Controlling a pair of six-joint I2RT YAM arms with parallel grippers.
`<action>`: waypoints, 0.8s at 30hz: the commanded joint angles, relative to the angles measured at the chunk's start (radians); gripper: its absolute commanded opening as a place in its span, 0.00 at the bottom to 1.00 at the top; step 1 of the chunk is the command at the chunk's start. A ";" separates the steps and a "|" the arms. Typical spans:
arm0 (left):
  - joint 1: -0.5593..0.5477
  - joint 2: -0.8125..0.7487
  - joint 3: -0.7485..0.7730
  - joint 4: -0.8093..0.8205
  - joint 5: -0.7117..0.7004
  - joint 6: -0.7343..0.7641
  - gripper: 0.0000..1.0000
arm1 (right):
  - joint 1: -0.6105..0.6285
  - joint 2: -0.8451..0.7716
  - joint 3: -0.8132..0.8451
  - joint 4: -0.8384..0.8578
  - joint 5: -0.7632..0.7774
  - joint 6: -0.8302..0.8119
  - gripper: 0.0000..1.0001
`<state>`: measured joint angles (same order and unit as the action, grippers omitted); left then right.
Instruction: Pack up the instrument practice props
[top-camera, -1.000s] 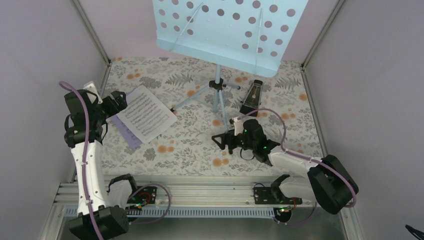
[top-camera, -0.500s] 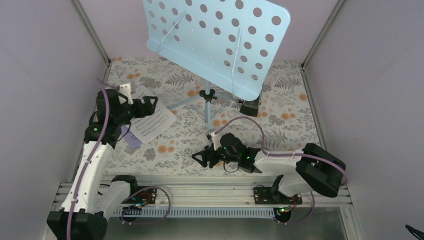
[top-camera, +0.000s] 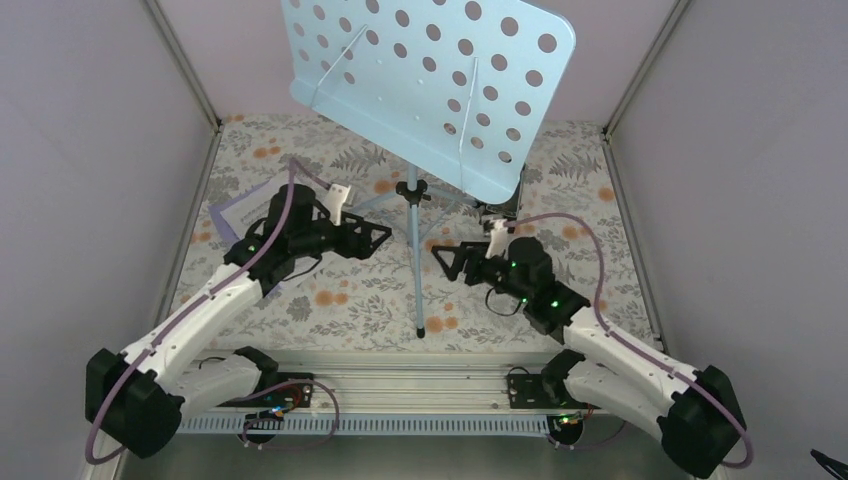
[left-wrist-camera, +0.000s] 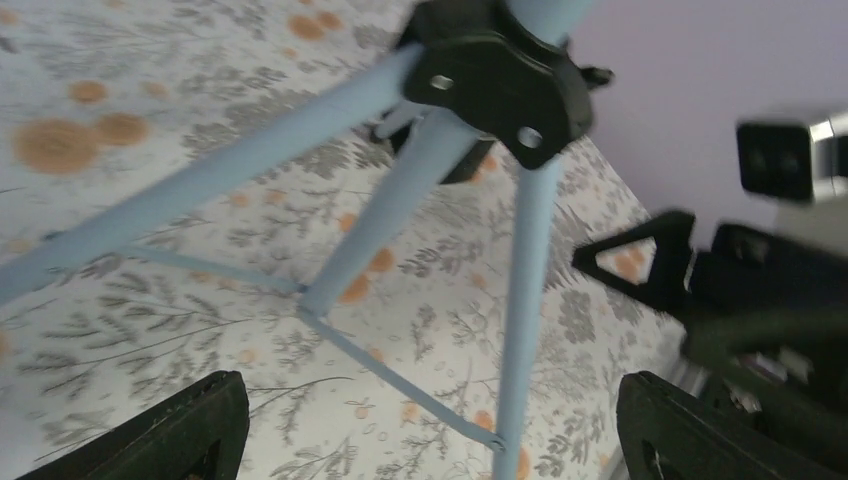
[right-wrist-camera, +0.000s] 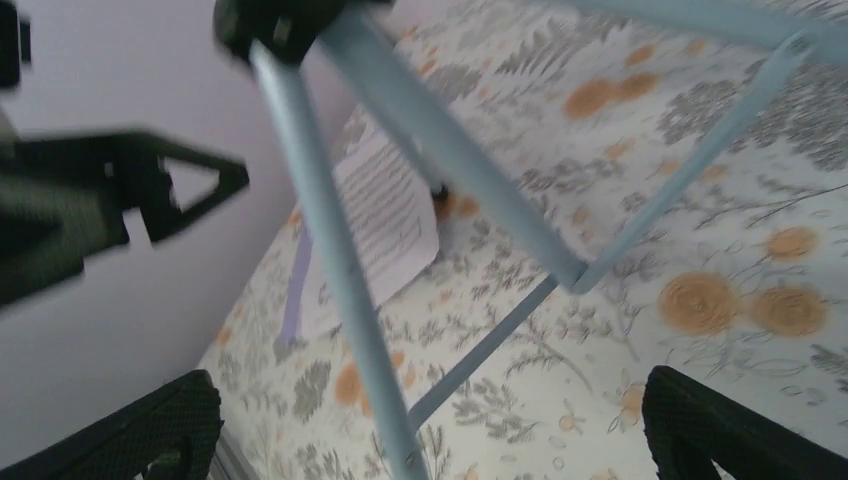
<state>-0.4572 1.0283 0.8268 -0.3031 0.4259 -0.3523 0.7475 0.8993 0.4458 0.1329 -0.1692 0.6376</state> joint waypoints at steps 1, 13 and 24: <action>-0.050 0.038 0.059 0.096 0.057 0.054 0.91 | -0.134 -0.015 0.076 -0.042 -0.174 0.128 1.00; -0.074 0.133 0.099 0.228 0.046 0.161 0.90 | -0.166 0.170 0.180 0.335 -0.269 0.790 0.95; -0.074 0.111 0.096 0.210 0.016 0.202 0.89 | -0.175 0.344 0.235 0.415 -0.223 0.917 0.69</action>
<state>-0.5266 1.1648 0.9035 -0.1101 0.4576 -0.1867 0.5854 1.1885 0.6392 0.4732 -0.4042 1.4746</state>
